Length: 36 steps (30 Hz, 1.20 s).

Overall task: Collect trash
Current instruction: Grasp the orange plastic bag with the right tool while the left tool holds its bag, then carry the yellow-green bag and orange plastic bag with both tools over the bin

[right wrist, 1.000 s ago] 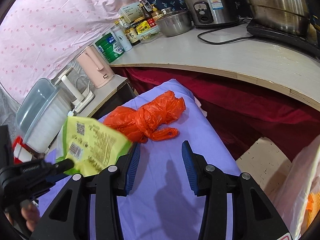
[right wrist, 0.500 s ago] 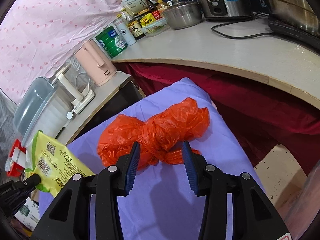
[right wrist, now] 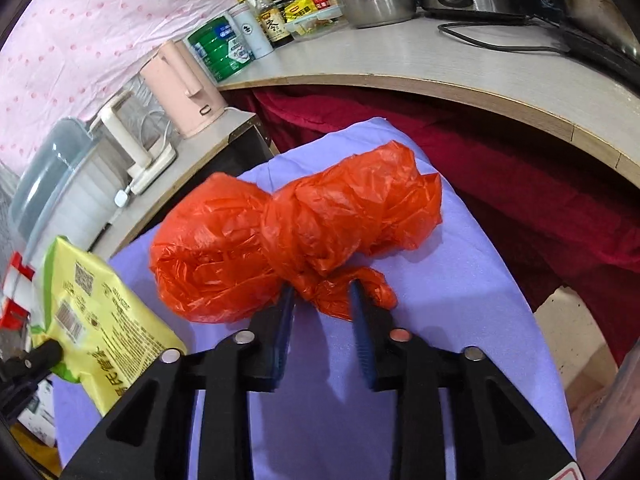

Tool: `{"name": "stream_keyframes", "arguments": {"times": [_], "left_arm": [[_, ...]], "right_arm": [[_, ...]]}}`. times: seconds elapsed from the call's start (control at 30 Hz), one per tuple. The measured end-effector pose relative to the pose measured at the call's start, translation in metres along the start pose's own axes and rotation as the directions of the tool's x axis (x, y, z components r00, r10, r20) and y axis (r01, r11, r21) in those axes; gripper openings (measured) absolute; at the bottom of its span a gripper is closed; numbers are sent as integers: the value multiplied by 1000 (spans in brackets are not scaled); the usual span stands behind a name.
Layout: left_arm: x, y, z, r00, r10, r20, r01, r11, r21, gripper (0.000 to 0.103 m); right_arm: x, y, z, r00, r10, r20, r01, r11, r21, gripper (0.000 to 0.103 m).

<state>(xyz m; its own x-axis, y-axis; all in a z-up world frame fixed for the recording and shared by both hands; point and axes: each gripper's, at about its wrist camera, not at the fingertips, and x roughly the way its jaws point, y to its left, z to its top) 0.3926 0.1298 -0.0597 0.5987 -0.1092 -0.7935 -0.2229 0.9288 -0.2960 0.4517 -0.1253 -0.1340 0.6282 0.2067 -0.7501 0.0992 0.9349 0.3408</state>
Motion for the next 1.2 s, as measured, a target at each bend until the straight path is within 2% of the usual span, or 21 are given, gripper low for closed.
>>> {"name": "stream_keyframes", "arguments": {"times": [0.03,0.07,0.1,0.13,0.47,0.77,0.97,1.2], "left_arm": [[0,0,-1,1000,-1,-2,1,1000,1,8],[-1,-1,-2,1000,-2,-2,2,1000,2,8],[-1,-1,-3,1000,-2,-3,2,1000,4,8],[-2,-2,-5,1000,-3,-4,3,1000,7,8],[-27,-10,-29,1000,-17,-19,18,999,33,7],[-62,-14,-72,998,-30,-50,34,997,72,7],[-91,-11,-104,997,-36,-66,42,994,97,7],[-132,-17,-131,997,-62,-54,69,988,136,7]], "right_arm": [[0,0,-1,1000,0,-4,0,1000,-4,19],[1,0,-2,1000,4,-13,-4,1000,-7,7],[1,0,-3,1000,11,-19,-11,1000,-5,2],[0,-1,-5,1000,16,-22,-16,1000,-3,2],[-35,-3,-42,997,61,-56,-61,998,3,1],[-109,-10,-111,992,104,-72,-101,994,48,1],[-165,-15,-154,994,100,-50,-96,992,77,1],[-229,-27,-170,995,100,16,-101,988,116,1]]}}
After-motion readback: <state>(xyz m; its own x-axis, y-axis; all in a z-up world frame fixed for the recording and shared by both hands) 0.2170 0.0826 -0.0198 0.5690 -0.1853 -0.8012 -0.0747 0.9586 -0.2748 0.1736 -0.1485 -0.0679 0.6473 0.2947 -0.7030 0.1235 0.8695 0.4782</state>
